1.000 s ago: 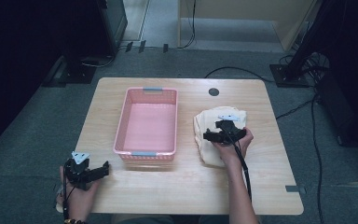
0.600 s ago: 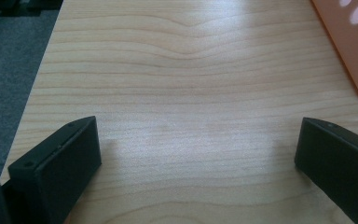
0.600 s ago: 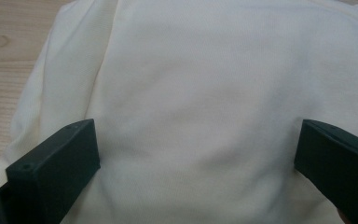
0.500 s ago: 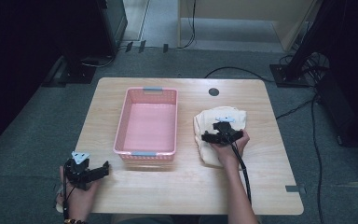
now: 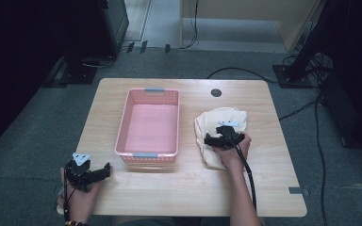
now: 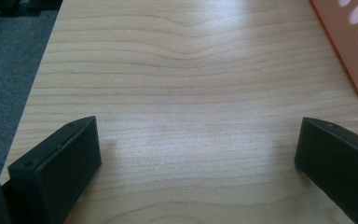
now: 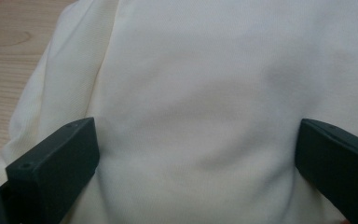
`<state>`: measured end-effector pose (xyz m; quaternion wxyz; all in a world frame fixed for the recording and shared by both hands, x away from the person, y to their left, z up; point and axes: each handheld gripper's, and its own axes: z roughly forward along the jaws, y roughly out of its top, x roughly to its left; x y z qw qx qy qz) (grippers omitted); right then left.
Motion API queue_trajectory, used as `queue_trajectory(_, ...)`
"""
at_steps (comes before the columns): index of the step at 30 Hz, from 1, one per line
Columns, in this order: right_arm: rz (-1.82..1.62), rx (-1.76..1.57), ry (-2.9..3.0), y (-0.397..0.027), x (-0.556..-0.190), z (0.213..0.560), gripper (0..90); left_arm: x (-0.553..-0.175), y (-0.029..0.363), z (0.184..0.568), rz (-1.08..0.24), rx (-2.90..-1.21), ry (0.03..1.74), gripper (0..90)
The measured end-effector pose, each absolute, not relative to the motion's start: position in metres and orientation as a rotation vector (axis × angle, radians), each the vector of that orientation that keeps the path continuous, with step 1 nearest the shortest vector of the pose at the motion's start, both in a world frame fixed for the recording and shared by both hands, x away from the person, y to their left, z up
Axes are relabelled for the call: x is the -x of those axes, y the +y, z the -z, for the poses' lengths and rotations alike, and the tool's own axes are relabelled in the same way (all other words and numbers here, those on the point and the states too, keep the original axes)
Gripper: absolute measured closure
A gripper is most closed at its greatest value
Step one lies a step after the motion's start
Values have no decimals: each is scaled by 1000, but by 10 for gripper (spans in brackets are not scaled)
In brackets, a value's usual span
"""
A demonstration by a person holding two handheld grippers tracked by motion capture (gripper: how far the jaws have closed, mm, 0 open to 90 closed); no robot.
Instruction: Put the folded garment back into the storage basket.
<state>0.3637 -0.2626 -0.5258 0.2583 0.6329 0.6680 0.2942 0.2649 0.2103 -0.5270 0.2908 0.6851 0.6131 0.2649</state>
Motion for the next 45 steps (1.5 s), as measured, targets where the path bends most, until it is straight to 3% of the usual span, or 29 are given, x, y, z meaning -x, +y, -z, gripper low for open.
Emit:
queue_trajectory(4, -803, -1708, 1816, -264, -363, 526, 22, -265, 210, 527, -706, -1827, 1635, 3)
queue_trajectory(5, -817, -1705, 1804, -266, -361, 525, 85, -265, 210, 527, -706, -1827, 1635, 3)
queue_trajectory(6, -817, -1705, 1804, -266, -361, 525, 85, -265, 210, 527, -706, -1827, 1635, 3)
queue_trajectory(9, -847, -1715, 1748, -273, -355, 524, 269, -265, 210, 527, -706, -1829, 1634, 3)
queue_trajectory(13, -869, -1722, 1721, -283, -351, 524, 434, -265, 210, 527, -706, -1829, 1633, 3)
queue_trajectory(19, -874, -1733, 1691, -286, -349, 524, 553, -265, 210, 527, -706, -1829, 1633, 3)
queue_trajectory(31, -890, -1741, 1669, -289, -347, 524, 625, -265, 210, 527, -704, -1832, 1630, 3)
queue_trajectory(45, -871, -1719, 1673, -287, -346, 525, 610, -265, 210, 527, -704, -1834, 1628, 3)
